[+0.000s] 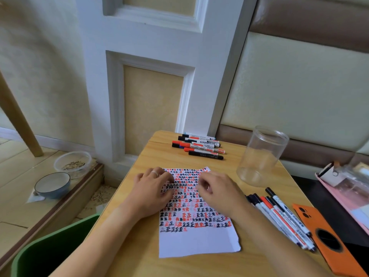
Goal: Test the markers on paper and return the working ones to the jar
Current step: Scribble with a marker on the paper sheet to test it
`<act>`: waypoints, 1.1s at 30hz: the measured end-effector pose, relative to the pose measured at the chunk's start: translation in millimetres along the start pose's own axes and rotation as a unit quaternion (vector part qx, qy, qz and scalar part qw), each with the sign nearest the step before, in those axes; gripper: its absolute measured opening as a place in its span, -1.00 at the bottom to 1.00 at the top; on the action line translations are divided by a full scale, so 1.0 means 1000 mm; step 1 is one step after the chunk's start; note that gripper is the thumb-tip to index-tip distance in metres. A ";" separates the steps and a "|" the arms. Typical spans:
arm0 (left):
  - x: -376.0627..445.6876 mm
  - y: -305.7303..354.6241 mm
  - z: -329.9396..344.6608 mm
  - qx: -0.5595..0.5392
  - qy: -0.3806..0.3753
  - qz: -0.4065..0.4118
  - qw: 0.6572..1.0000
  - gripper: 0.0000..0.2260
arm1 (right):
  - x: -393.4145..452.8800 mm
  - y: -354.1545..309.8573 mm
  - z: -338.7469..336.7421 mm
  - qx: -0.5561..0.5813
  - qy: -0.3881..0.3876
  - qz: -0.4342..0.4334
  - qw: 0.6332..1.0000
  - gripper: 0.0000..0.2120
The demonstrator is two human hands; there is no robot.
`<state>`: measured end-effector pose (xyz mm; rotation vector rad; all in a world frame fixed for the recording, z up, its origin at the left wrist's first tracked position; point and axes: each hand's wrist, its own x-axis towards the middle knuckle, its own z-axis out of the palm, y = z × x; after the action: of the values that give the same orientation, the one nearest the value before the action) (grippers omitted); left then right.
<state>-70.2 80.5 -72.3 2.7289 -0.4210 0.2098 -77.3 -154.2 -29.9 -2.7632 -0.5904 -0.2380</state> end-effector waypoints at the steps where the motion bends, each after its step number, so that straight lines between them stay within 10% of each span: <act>1: 0.000 -0.001 0.002 -0.002 -0.001 0.002 1.000 -0.69 | 0.017 0.006 0.001 -0.014 0.023 0.010 1.000 -0.89; 7: -0.001 -0.004 0.005 -0.008 0.000 0.007 1.000 -0.47 | 0.105 0.051 0.013 -0.089 0.103 0.087 0.987 -0.82; 19: 0.000 -0.005 0.006 -0.009 0.013 0.017 1.000 -0.65 | 0.132 0.072 0.025 -0.127 0.075 0.105 0.983 -0.85; 33: -0.022 0.020 -0.009 -0.108 0.122 0.047 0.986 -0.53 | 0.002 -0.019 -0.023 -0.093 0.057 -0.095 0.989 -0.82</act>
<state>-97.8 72.1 -61.7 2.4359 -0.4720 0.4884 -85.6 -144.5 -2.8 -2.8445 -0.8410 -0.5160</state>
